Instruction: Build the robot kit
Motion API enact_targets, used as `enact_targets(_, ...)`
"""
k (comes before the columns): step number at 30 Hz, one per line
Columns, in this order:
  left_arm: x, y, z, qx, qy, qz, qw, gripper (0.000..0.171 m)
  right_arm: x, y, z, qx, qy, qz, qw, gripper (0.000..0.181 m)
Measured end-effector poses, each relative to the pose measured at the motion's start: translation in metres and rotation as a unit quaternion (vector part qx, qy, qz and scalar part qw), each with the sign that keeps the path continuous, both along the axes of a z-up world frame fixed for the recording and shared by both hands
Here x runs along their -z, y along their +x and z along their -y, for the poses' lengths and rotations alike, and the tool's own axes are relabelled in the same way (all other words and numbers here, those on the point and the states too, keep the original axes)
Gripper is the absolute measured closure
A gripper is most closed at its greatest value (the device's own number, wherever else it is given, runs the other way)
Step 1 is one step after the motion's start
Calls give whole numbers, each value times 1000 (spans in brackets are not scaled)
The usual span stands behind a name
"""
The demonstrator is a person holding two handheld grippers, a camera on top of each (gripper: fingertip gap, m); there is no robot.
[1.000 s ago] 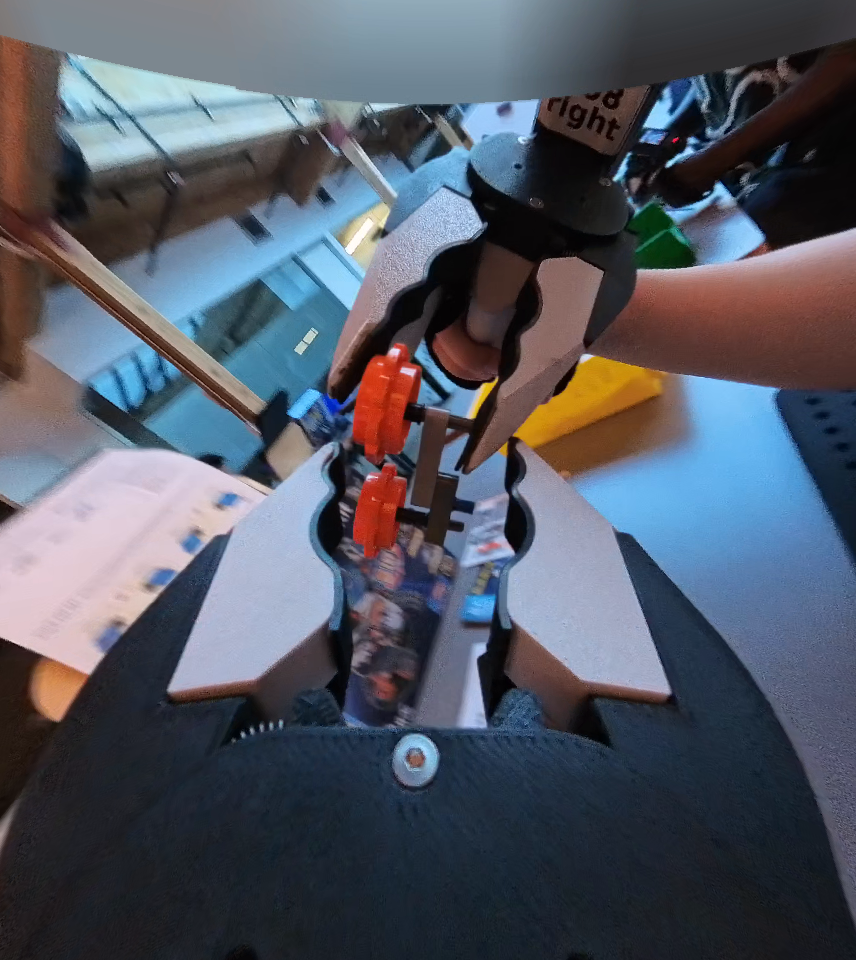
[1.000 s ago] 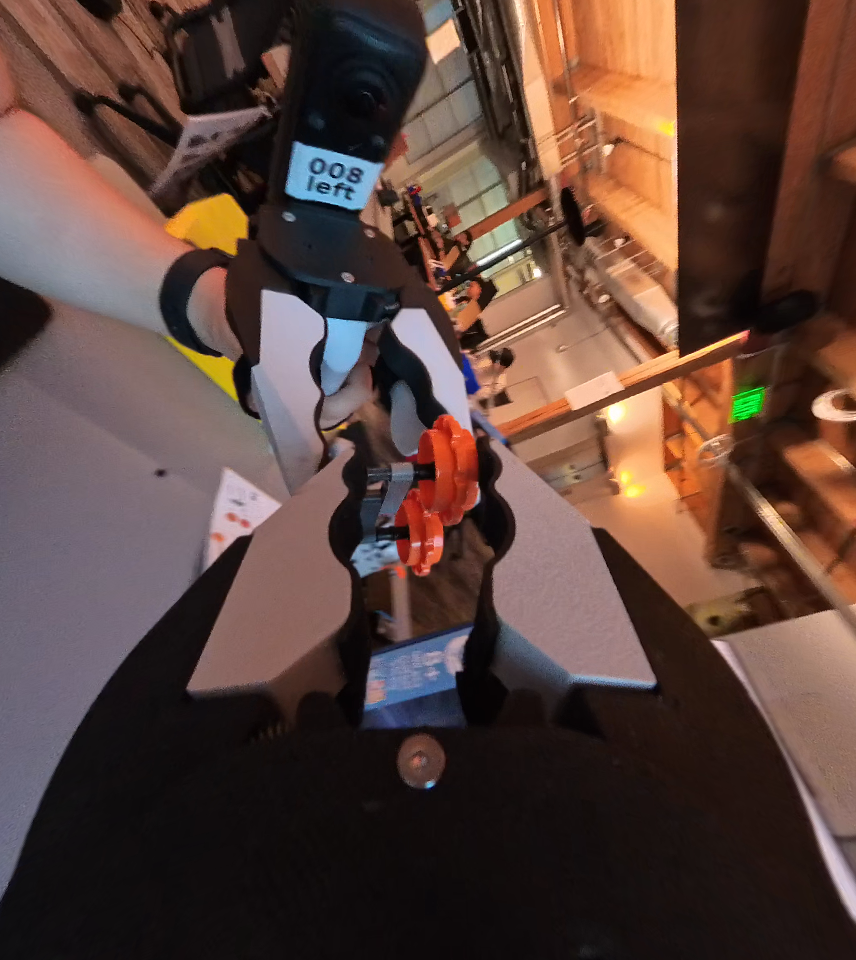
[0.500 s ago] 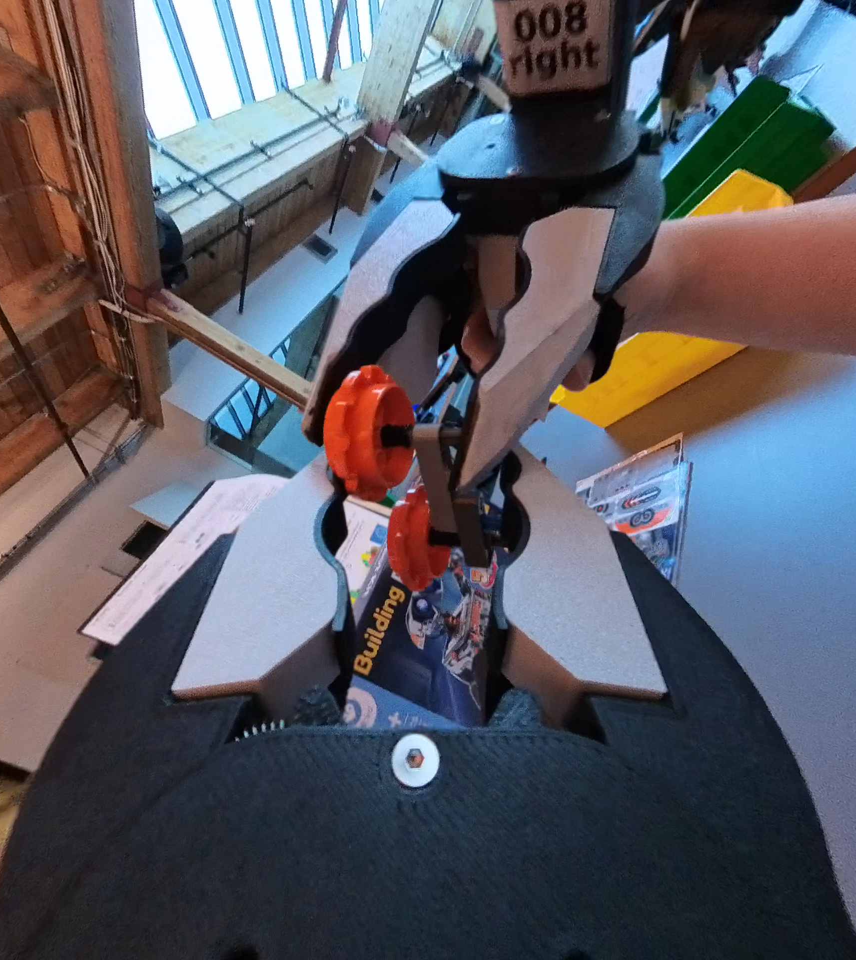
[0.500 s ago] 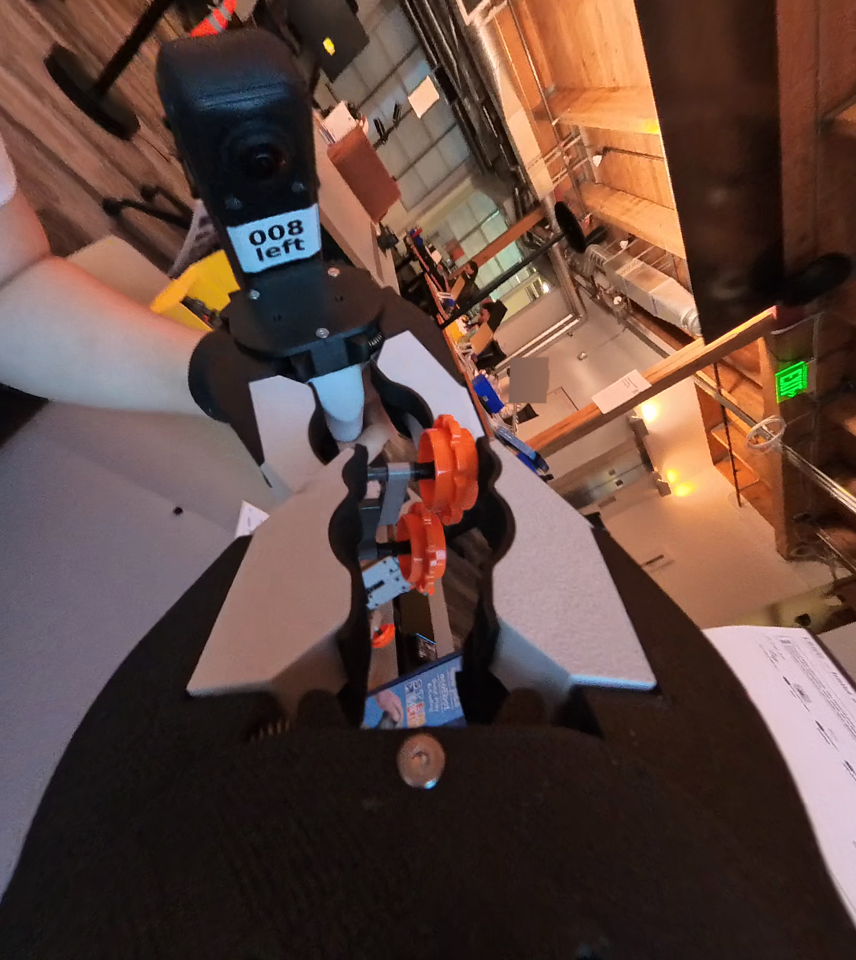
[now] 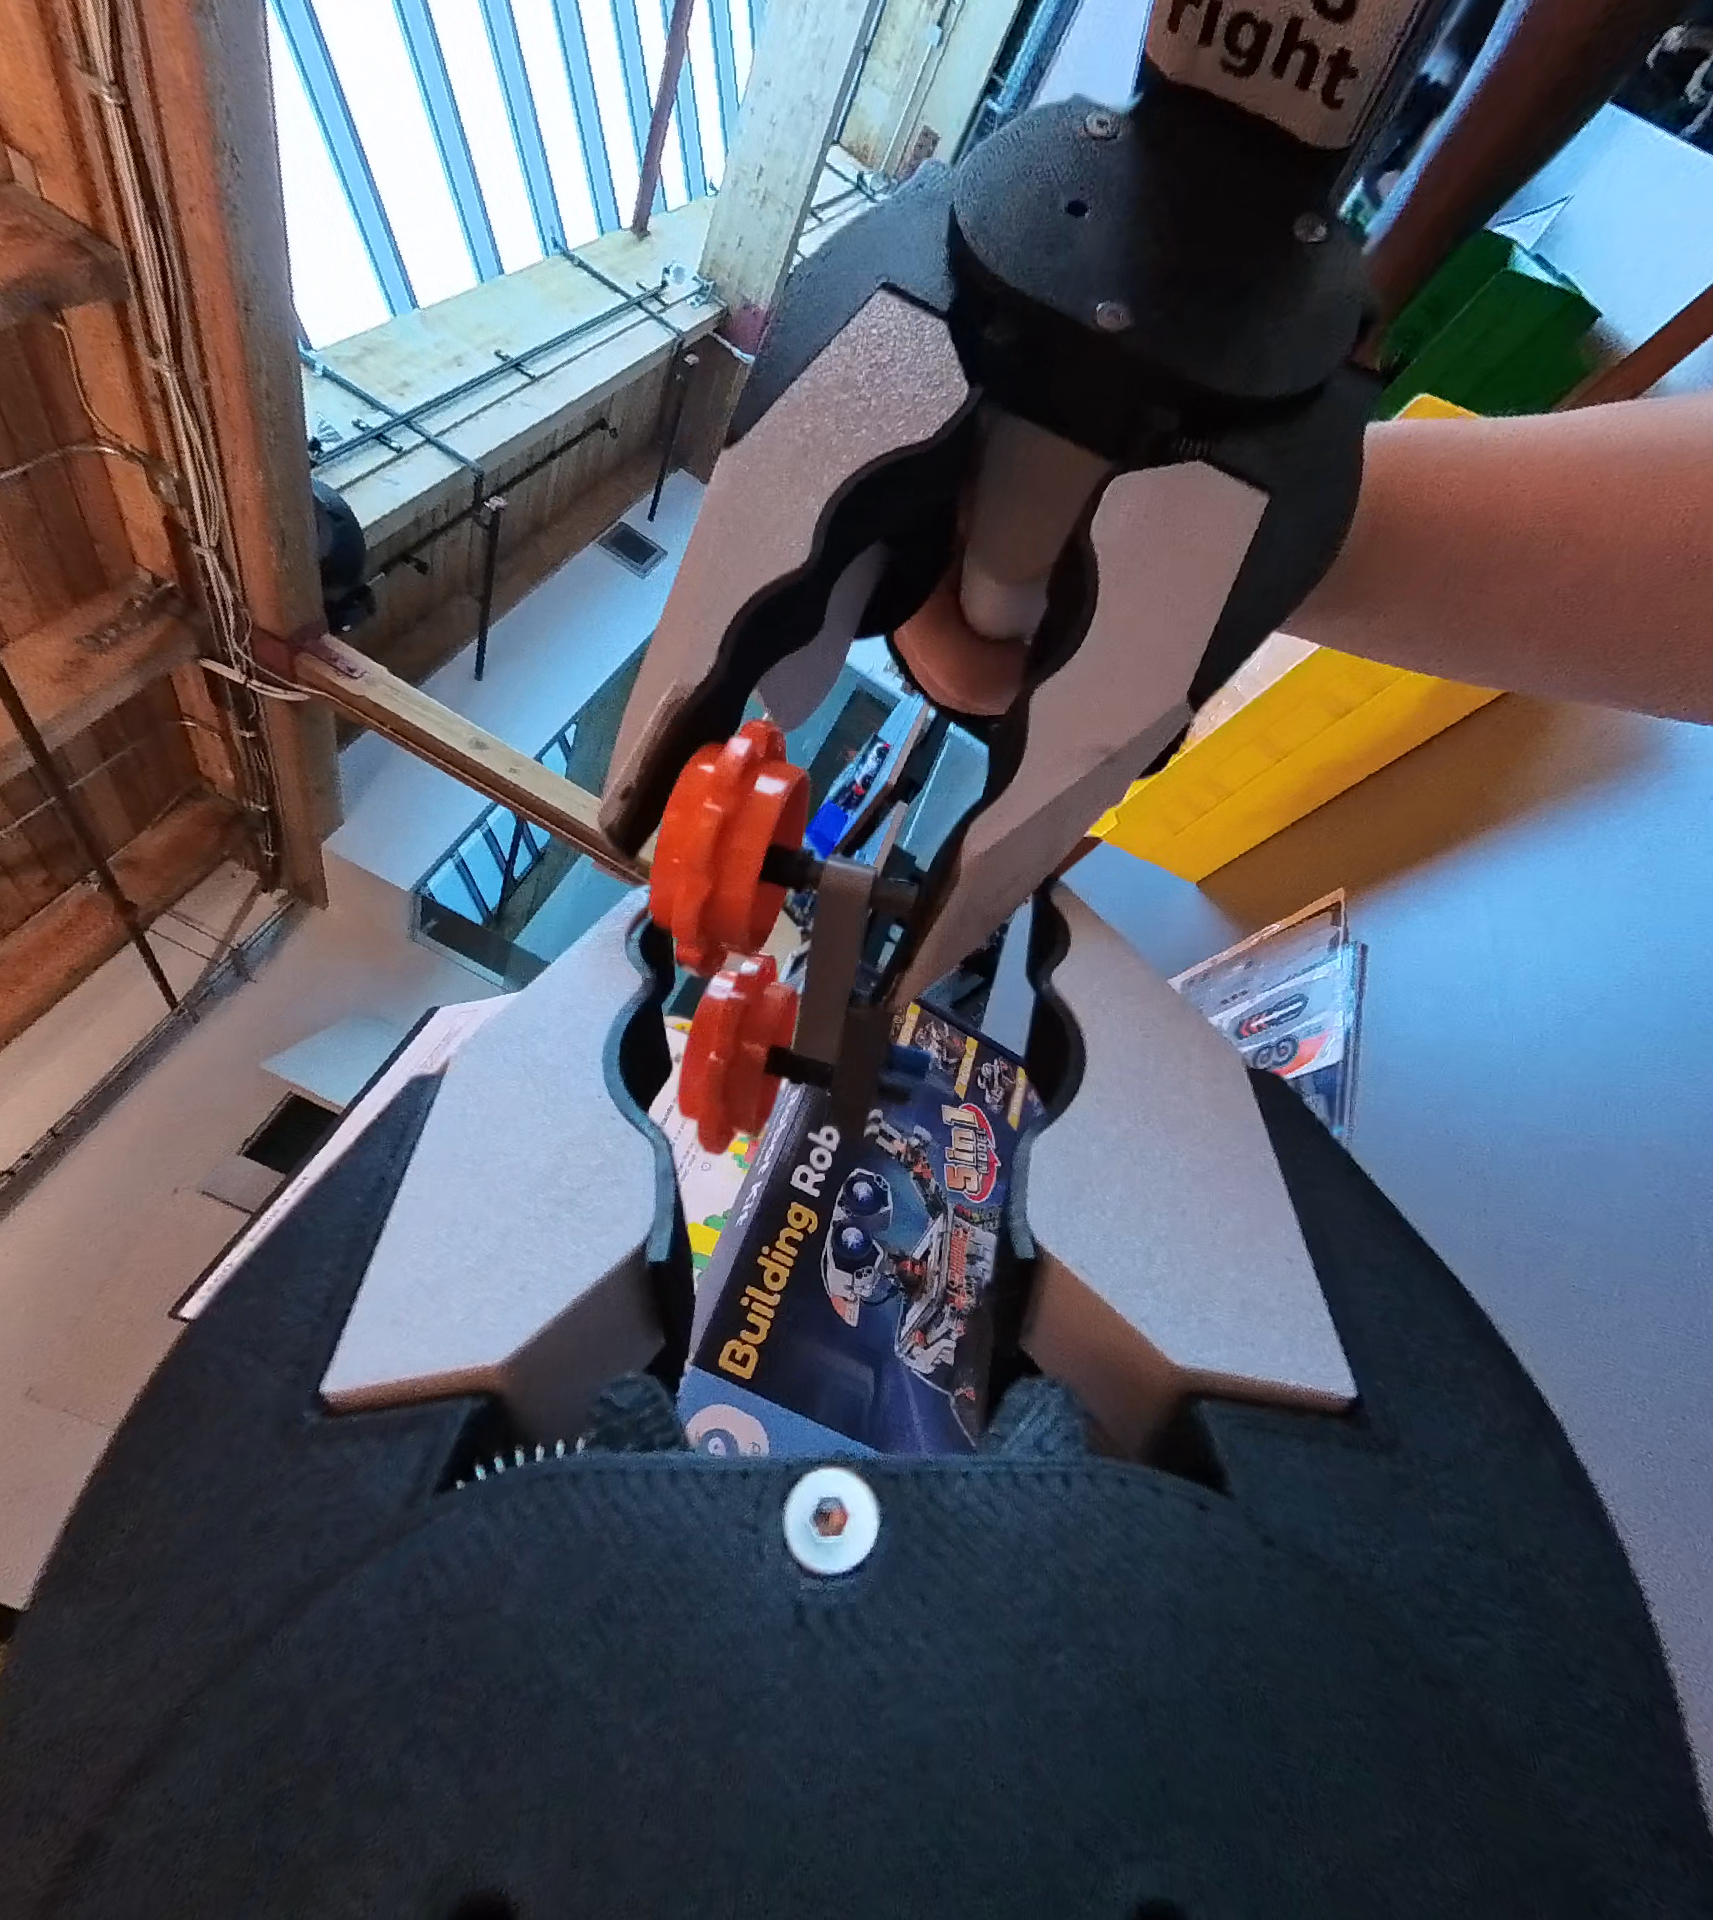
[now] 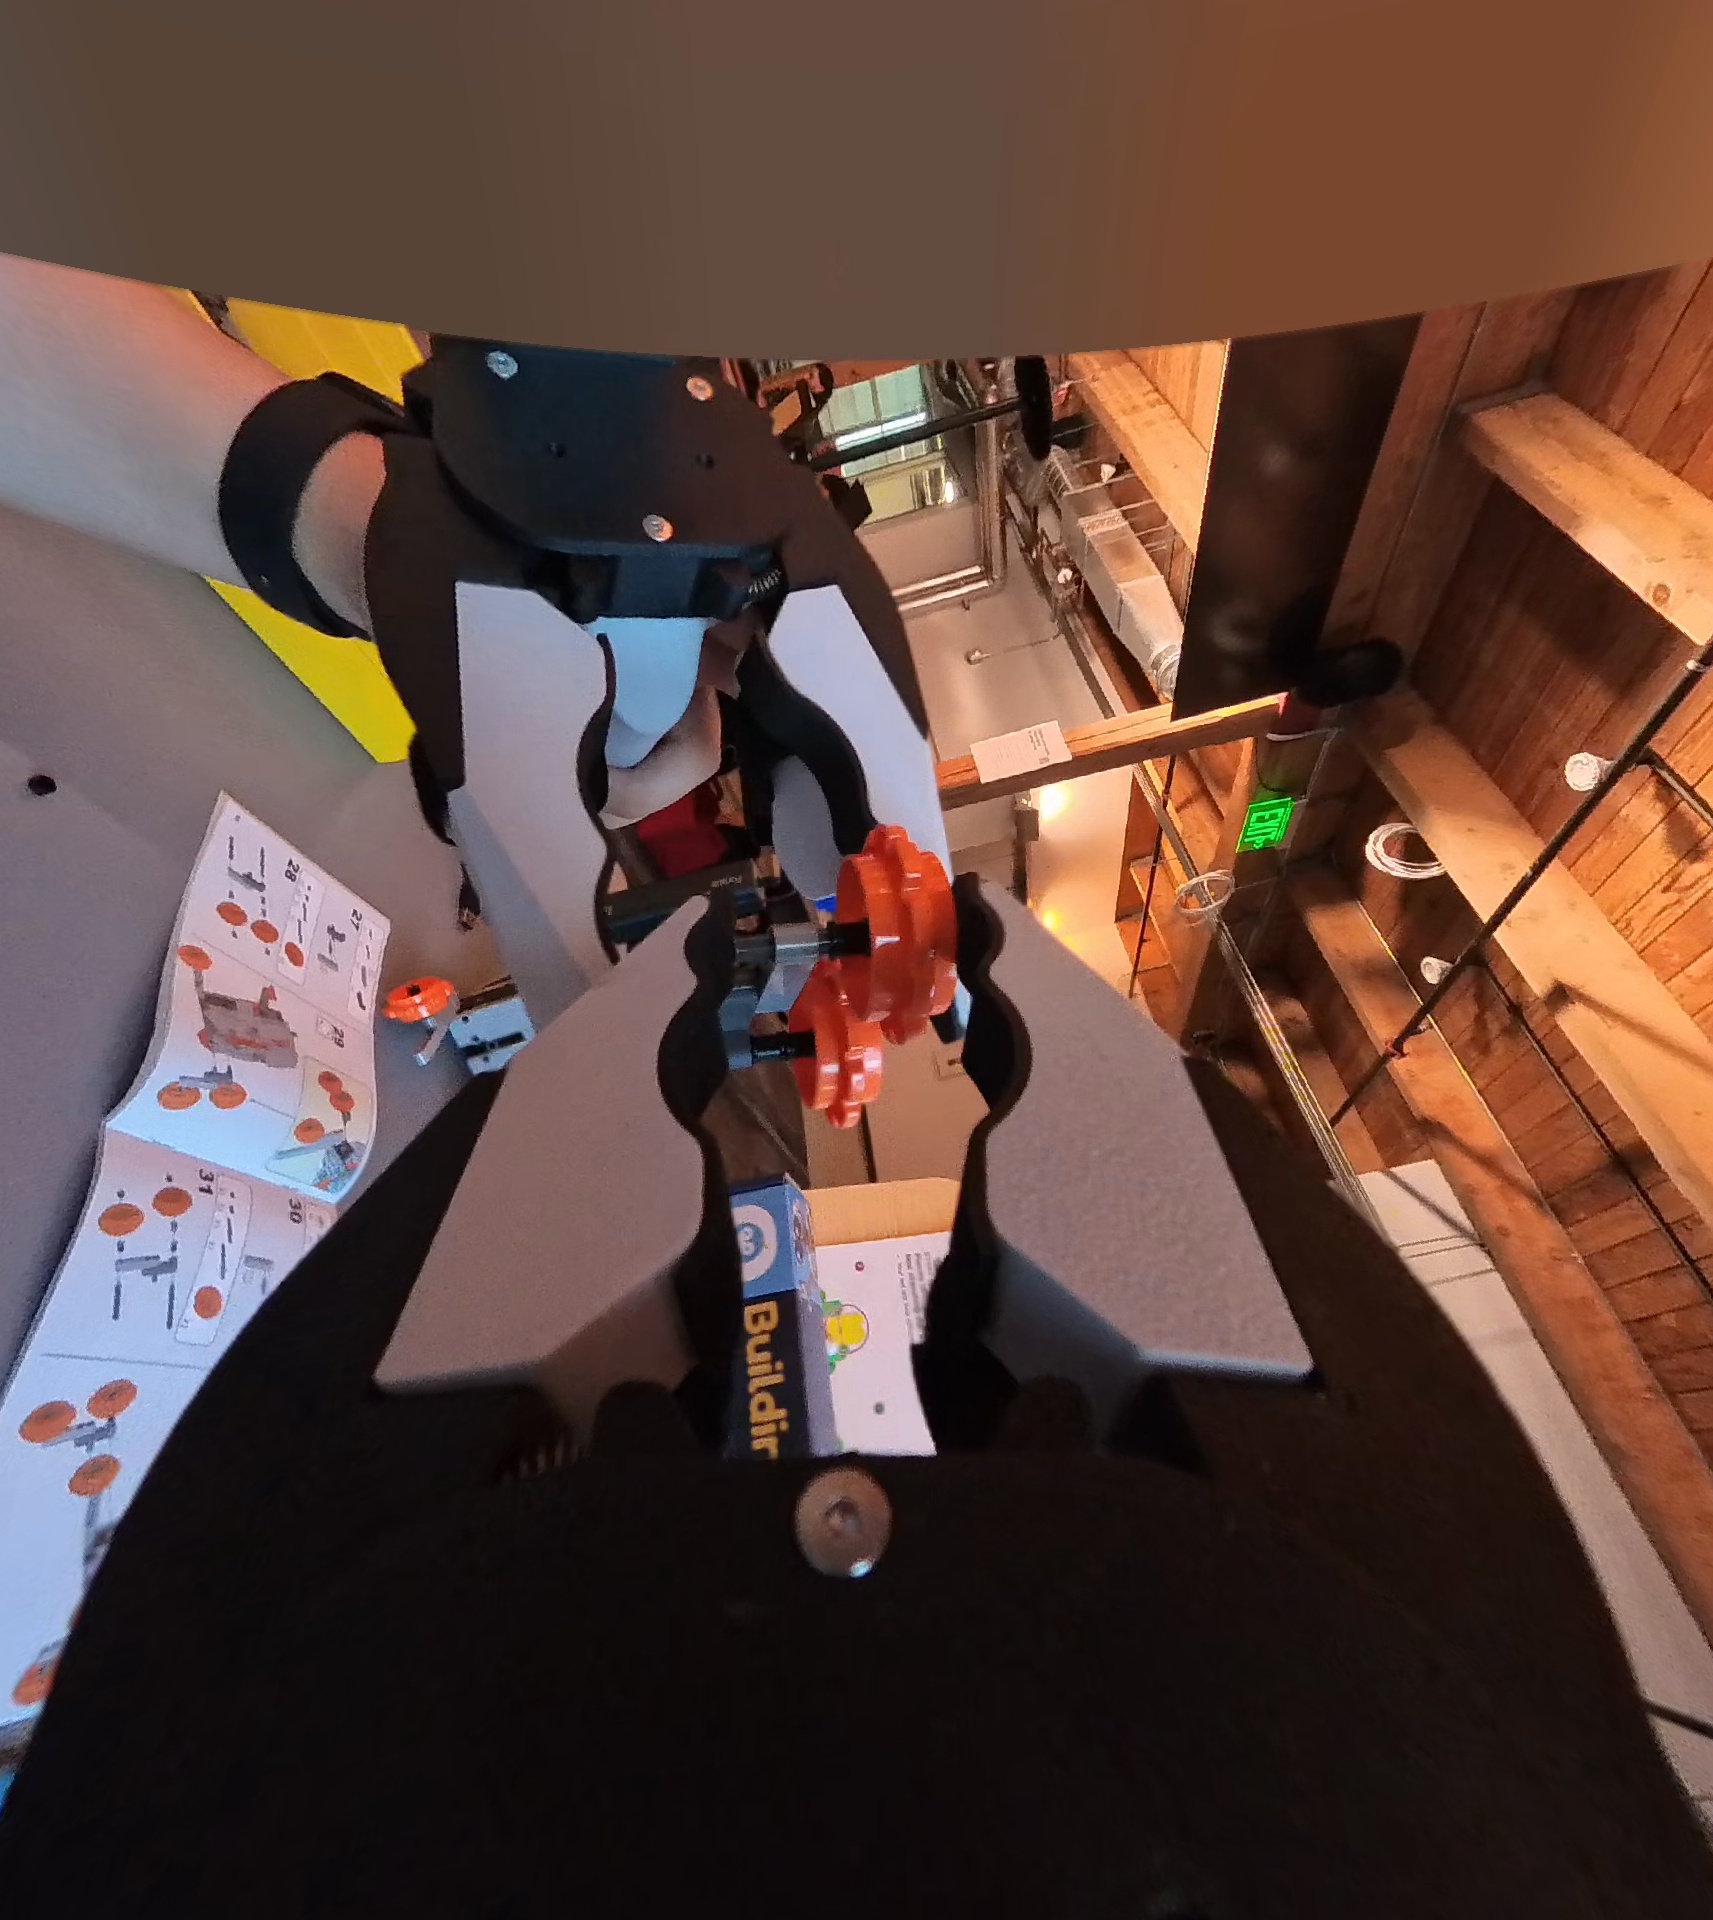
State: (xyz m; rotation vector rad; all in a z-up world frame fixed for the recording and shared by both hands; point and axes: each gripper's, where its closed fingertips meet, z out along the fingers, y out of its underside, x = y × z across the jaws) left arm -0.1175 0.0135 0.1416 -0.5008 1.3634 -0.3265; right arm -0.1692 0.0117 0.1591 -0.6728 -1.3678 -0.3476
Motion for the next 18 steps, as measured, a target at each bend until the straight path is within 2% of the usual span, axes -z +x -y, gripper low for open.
enact_targets(3, -2, -4, 0, 7, 2, 6, 1000, 107, -7, -2, 9, 2, 42, 5, 999, 140)
enact_targets(5, -6, -7, -3, 7, -1, 17, 1000, 108, -6, 6, -1, 36, 63, 16, 997, 139)
enact_targets(7, -7, -10, -8, -3, 4, 18, 1000, 107, -4, 2, 1, 62, 84, 45, 994, 139)
enact_targets(9, -8, -13, -11, -12, 10, 20, 1000, 107, -5, 7, -4, 53, 80, 29, 995, 140)
enact_targets(10, -9, -14, -12, -12, 11, 20, 1000, 107, -2, 12, -10, 70, 69, 37, 994, 139)
enact_targets(11, -9, -16, -12, -12, 11, 21, 1000, 106, -3, 12, -9, 87, 81, 45, 992, 139)
enact_targets(13, -12, -19, -10, -9, 15, 26, 1000, 107, -12, 14, -5, 74, 97, 20, 992, 139)
enact_targets(14, -14, -21, -10, -8, 13, 29, 999, 107, -12, 22, -13, 84, 88, 11, 993, 140)
enact_targets(16, -17, -23, -12, -12, 13, 35, 999, 107, -10, 26, -17, 126, 112, 42, 985, 139)
enact_targets(18, -18, -25, -12, -13, 13, 37, 999, 108, -12, 21, -12, 100, 105, 24, 989, 140)
